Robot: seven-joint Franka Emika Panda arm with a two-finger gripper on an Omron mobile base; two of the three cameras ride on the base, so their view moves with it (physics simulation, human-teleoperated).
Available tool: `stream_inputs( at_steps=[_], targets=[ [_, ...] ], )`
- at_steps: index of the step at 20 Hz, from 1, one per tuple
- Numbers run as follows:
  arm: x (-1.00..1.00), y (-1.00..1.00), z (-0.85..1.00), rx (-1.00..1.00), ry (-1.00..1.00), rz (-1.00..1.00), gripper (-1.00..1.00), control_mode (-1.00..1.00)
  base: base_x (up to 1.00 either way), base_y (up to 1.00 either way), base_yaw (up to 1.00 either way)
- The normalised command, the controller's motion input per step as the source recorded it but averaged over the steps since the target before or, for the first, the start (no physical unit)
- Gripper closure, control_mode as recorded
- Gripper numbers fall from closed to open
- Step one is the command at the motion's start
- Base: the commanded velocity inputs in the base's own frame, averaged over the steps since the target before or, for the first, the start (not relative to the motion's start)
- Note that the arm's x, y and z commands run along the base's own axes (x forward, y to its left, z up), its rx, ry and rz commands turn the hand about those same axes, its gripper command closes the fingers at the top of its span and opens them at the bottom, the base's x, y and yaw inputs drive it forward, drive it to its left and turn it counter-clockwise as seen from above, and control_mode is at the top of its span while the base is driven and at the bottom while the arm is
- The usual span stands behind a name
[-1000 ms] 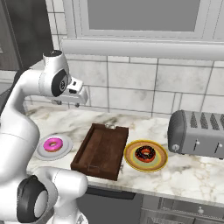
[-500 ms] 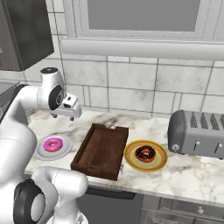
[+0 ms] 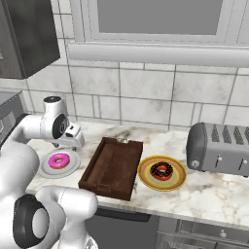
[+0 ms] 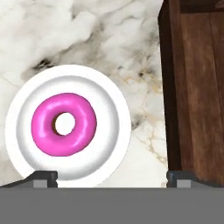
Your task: Move the dessert items from the plates to the tray.
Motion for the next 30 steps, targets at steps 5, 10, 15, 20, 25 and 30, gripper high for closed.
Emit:
stream_inputs(
  at_steps=[5, 10, 15, 20, 25, 30],
  targets=[
    [0.09, 0.20, -0.50, 0.04, 0.01, 0.00, -1.00, -1.00, 0.00, 0.00, 0.00],
    [0.29, 0.11, -0.34, 0.01, 0.00, 0.00, -1.00, -1.00, 0.00, 0.00, 0.00],
    [0.21, 0.21, -0.41, 0.00, 0.00, 0.00, -1.00, -1.00, 0.00, 0.00, 0.00],
    [0.29, 0.09, -0.17, 0.00, 0.00, 0.00, -1.00, -1.00, 0.00, 0.00, 0.00],
    [0.14, 0.00, -0.17, 0.00, 0.00, 0.00, -1.00, -1.00, 0.00, 0.00, 0.00],
    [0.00, 0.00, -0.37, 0.00, 0.00, 0.00, -1.00, -1.00, 0.00, 0.00, 0.00]
  ],
)
